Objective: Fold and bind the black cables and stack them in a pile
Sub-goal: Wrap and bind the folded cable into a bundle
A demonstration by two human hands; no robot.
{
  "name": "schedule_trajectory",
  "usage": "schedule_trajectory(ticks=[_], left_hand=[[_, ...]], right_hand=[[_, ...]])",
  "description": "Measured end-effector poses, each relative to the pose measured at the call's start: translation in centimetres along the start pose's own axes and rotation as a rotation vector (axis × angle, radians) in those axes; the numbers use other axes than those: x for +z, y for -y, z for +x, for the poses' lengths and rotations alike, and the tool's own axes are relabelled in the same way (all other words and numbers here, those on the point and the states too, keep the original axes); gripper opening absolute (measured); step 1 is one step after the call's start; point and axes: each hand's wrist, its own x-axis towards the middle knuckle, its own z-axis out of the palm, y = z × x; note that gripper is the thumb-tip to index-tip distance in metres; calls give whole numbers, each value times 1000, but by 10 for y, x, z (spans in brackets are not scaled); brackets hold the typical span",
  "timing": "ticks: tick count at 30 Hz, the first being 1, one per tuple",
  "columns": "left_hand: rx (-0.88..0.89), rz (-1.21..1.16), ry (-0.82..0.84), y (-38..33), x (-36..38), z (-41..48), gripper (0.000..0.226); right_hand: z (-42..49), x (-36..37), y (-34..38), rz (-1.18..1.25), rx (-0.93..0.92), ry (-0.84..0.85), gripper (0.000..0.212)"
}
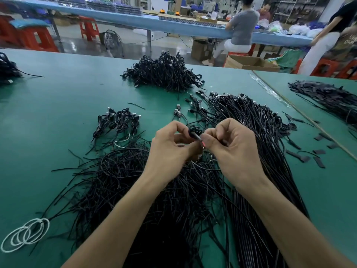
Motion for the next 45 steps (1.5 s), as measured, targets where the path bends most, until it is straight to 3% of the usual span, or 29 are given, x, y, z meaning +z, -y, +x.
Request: schedule_trajectory(ticks=[8,15,19,24,27,29,33,40,45], left_hand=[[-265,-579,-36,-20,-2,2,14],[-187,-745,-14,-22,-1,0,16],[-44,-639,-56,-16,-2,0,10],[228,-39,10,-6,-7,-1,44],[119,230,61,-2,-6,-1,47],[-14,285,134,1,-5,-1,47],[-160,219,183,1,-5,-1,40],[-271,-152,138,-6,-7,2,17],[-362,-383,81,-14,-12,4,28]], right_hand=[[2,1,2,189,104,60,37],[-1,0,-1,272,218,34,39],[-4,0,-1,227,224,118,39],[0,-8,-4,89,191,84,38],[5,-15,-6,-14,160,13,43],[6,-15,-5,-93,125,14,47],[4,-11,-5,-144,83,20,48],[2,2,-6,0,106,28,42],[5,1,-11,-24,77,70,38]])
